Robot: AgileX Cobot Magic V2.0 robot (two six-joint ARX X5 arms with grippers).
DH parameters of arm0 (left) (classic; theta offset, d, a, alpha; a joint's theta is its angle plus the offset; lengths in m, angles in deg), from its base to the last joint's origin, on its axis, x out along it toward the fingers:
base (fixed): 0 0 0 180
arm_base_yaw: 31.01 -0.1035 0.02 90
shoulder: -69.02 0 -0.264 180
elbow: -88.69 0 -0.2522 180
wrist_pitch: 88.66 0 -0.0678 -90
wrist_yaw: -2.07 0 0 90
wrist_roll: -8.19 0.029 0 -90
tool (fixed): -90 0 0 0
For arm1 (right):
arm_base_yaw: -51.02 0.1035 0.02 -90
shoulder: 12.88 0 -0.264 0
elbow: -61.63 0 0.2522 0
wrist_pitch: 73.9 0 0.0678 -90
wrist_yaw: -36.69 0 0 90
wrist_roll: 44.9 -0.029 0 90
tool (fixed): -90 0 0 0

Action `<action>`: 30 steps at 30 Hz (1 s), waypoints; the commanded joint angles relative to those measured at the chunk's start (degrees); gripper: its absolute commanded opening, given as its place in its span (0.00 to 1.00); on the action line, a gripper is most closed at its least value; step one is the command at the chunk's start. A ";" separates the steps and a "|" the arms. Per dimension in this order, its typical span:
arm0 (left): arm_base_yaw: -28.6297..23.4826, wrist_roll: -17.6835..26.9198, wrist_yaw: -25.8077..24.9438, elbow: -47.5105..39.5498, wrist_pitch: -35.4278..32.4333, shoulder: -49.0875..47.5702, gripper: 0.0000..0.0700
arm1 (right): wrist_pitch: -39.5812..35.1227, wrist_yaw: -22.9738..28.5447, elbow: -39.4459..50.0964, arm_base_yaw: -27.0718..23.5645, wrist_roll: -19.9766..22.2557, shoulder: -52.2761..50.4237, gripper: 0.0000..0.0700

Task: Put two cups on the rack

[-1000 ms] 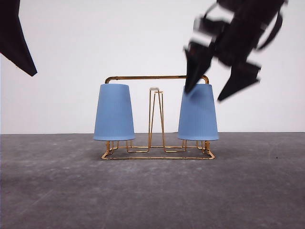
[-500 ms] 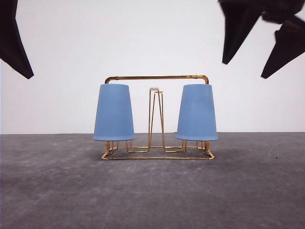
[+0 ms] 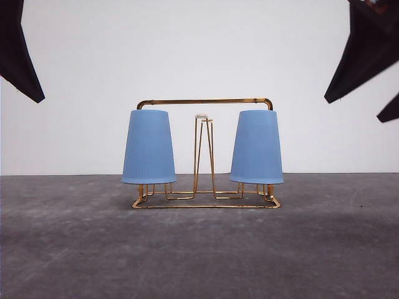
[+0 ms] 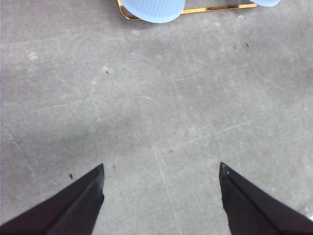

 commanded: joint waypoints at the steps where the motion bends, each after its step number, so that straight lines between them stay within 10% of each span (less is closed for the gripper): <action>1: 0.26 0.04 0.15 0.37 -0.57 0.42 0.62 | -4.18 -0.02 2.58 0.31 -3.42 -0.34 0.88; 7: 0.26 0.04 0.13 0.44 -0.94 0.39 0.60 | -3.55 -0.02 3.53 0.31 -3.14 -0.59 0.84; 10: 0.26 0.16 0.12 0.44 -0.92 0.39 0.00 | -3.77 0.01 3.53 0.31 -3.13 -0.57 0.03; 30: 0.21 4.95 0.33 0.50 -2.56 0.34 0.00 | -3.90 0.00 3.53 0.30 -3.04 -0.59 0.04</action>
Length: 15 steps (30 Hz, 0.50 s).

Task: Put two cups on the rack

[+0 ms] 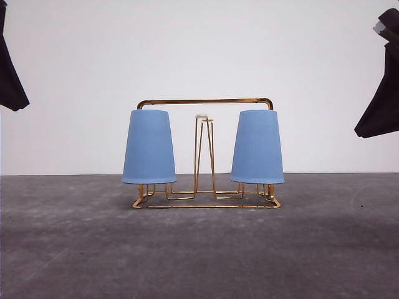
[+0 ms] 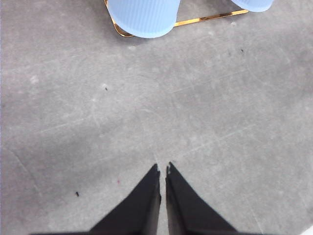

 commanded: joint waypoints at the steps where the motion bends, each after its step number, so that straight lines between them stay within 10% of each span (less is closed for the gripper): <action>1: 0.11 0.59 0.15 0.40 -0.50 0.31 0.00 | -0.66 0.00 -0.68 0.28 -0.52 0.17 0.04; 10: -6.84 7.74 0.15 -23.71 -27.04 -18.29 0.00 | -0.96 -0.02 -0.68 0.31 -0.50 0.17 0.04; 15: -13.31 7.78 3.51 -33.14 -30.08 -34.35 0.00 | -0.96 0.00 -0.69 0.28 -0.51 0.17 0.04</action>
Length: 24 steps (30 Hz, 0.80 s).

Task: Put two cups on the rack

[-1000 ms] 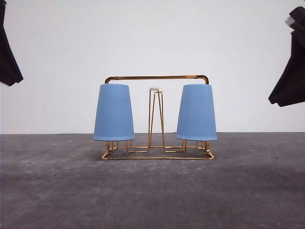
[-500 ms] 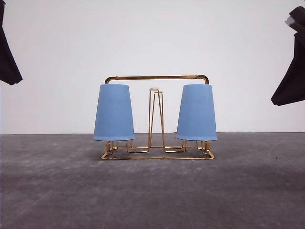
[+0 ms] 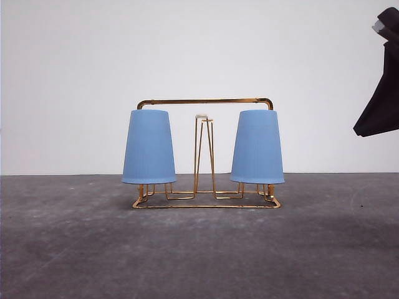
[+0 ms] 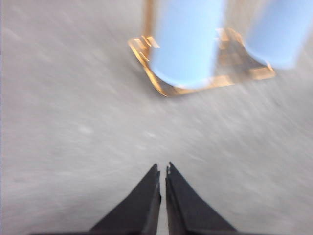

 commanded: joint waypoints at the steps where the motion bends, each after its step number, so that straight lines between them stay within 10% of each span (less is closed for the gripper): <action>1: -2.09 0.79 2.01 -1.28 -1.16 -4.69 0.00 | -0.57 -0.02 -0.68 0.28 -0.52 0.17 0.04; 10: -11.88 2.04 3.98 -5.03 0.83 -15.25 0.00 | -0.57 -0.02 -0.68 0.28 -0.50 0.17 0.04; 24: -12.62 3.70 4.57 -9.87 -2.76 -16.50 0.00 | -0.61 -0.02 -0.69 0.28 -0.52 0.17 0.04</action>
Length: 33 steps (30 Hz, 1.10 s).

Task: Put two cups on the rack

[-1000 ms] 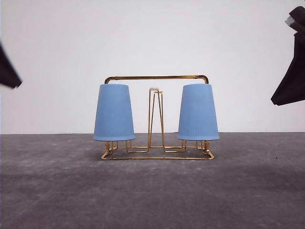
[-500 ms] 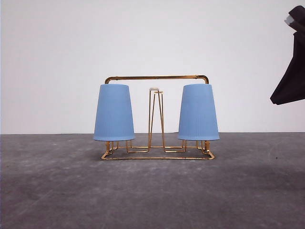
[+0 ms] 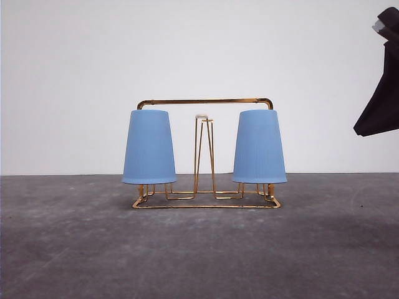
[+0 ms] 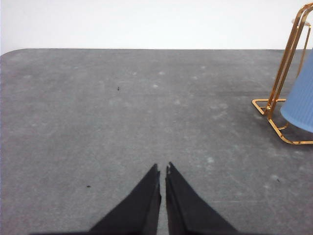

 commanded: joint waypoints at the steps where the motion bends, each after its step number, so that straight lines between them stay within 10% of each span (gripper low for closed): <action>1: -0.04 0.57 0.04 -0.79 -0.81 -0.07 0.00 | -0.59 0.00 -0.66 0.28 -0.50 0.20 0.04; 14: -0.04 0.57 0.04 -0.79 -0.81 -0.07 0.00 | -0.53 0.00 -0.68 0.30 -0.39 0.02 0.04; 19: -0.04 0.57 0.04 -0.79 -0.81 -0.07 0.00 | 0.73 3.02 0.12 -0.50 6.31 -6.18 0.04; 33: -0.04 0.57 0.04 -0.79 -0.81 -0.07 0.00 | -3.54 9.20 20.73 -17.17 8.59 -37.87 0.04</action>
